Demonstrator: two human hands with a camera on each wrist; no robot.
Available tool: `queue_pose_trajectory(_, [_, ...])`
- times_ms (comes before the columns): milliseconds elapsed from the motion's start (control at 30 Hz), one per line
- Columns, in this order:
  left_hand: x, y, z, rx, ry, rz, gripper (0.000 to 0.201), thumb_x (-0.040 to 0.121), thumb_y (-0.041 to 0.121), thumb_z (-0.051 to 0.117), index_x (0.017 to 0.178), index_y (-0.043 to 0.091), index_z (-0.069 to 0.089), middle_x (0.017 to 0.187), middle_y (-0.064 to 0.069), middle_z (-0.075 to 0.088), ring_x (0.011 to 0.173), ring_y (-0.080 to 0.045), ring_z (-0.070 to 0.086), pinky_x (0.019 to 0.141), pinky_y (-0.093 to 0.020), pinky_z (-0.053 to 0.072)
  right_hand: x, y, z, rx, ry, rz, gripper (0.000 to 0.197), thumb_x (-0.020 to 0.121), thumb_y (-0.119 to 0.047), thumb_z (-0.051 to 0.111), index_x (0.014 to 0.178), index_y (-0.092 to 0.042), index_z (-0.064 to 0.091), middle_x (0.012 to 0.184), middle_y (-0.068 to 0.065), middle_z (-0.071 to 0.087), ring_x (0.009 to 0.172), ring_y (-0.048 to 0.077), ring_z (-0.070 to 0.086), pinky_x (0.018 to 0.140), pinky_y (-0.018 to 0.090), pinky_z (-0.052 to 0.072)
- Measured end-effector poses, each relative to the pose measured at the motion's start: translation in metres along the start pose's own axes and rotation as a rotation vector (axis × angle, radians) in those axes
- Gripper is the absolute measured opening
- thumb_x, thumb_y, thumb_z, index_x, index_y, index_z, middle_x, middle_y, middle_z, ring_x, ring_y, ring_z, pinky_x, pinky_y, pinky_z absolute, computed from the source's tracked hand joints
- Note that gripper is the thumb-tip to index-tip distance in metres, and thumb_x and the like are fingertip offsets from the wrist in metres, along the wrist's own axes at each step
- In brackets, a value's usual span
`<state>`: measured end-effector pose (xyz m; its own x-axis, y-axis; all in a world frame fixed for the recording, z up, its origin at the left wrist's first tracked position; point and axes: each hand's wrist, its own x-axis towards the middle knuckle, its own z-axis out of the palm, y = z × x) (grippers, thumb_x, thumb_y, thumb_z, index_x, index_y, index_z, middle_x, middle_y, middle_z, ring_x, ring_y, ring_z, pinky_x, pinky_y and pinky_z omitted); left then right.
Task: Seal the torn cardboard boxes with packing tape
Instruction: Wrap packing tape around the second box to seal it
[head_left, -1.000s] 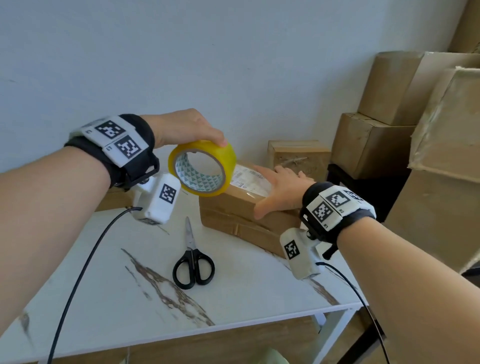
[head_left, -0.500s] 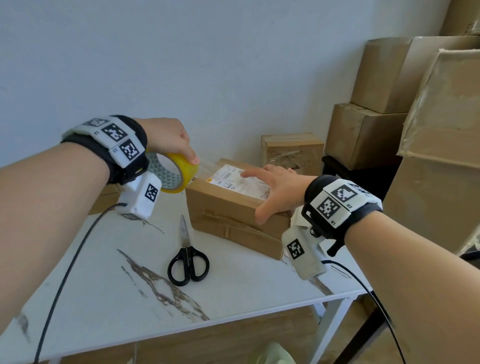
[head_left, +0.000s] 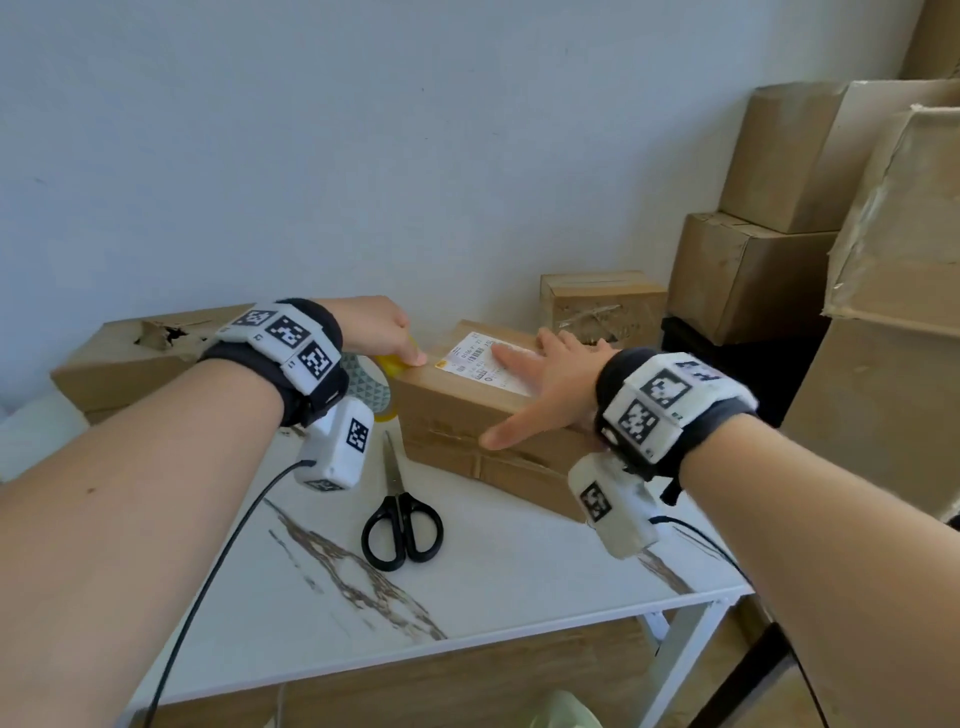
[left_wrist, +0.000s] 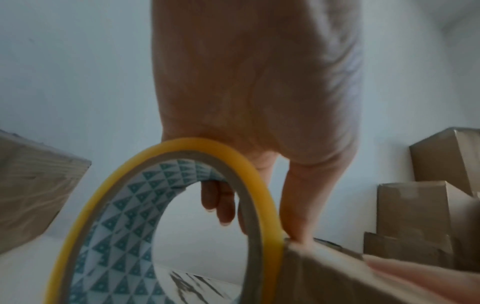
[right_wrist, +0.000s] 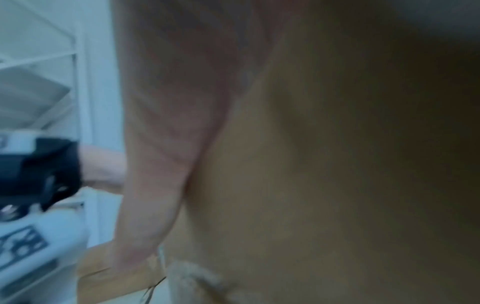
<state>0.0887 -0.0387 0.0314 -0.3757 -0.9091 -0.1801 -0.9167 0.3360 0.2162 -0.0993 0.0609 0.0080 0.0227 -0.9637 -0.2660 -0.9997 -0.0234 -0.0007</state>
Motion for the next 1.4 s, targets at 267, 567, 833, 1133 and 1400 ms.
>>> queue_pose_trajectory(267, [-0.004,-0.009,0.006,-0.063,-0.027,0.075,0.032,0.088,0.044,0.060,0.082,0.014,0.052,0.082,-0.001,0.052,0.079,-0.018,0.048,0.070,-0.030,0.033,0.029,-0.050,0.006,0.080,0.075,-0.002,0.106,0.069,-0.073,0.058,0.147,-0.043,-0.006,0.159,0.008,-0.014,0.145,0.030,-0.017,0.109,0.067,-0.004])
queue_pose_trajectory(567, [-0.008,-0.032,0.007,-0.262,-0.044,0.155,0.042,0.073,0.058,0.056,0.067,0.018,0.045,0.074,-0.002,0.047,0.067,-0.018,0.043,0.067,-0.033,0.033,0.036,-0.067,-0.041,0.039,-0.097,-0.008,0.100,0.072,-0.047,0.073,0.150,-0.029,0.014,0.146,0.003,0.037,0.121,0.028,0.046,0.086,0.032,0.040])
queue_pose_trajectory(833, [-0.020,-0.062,0.000,-0.697,0.053,0.074,0.035,0.059,0.048,0.059,0.078,0.019,0.063,0.089,-0.009,0.063,0.081,-0.023,0.055,0.075,-0.032,0.040,0.038,-0.075,-0.041,0.067,-0.028,-0.048,0.082,0.056,-0.046,0.080,0.124,-0.035,0.036,0.091,-0.004,0.049,0.081,0.017,0.054,0.076,0.036,0.052])
queue_pose_trajectory(1133, [-0.048,-0.062,-0.046,-1.251,0.313,0.138,0.023,0.090,0.040,0.054,0.078,0.020,0.056,0.067,-0.002,0.057,0.060,-0.016,0.060,0.069,-0.030,0.048,0.025,-0.079,-0.071,0.329,0.224,-0.187,0.077,0.055,-0.049,0.080,0.113,-0.037,0.032,0.105,0.004,0.051,0.088,0.019,0.055,0.063,0.031,0.046])
queue_pose_trajectory(1400, [-0.057,-0.022,-0.070,-1.369,0.293,0.207,0.039,0.088,0.046,0.052,0.067,0.014,0.049,0.060,-0.001,0.041,0.054,-0.015,0.046,0.074,-0.034,0.044,0.012,-0.057,-0.061,0.744,0.415,-0.243,0.070,0.065,-0.030,0.083,0.113,-0.027,0.033,0.114,0.004,0.048,0.093,0.017,0.053,0.062,0.024,0.042])
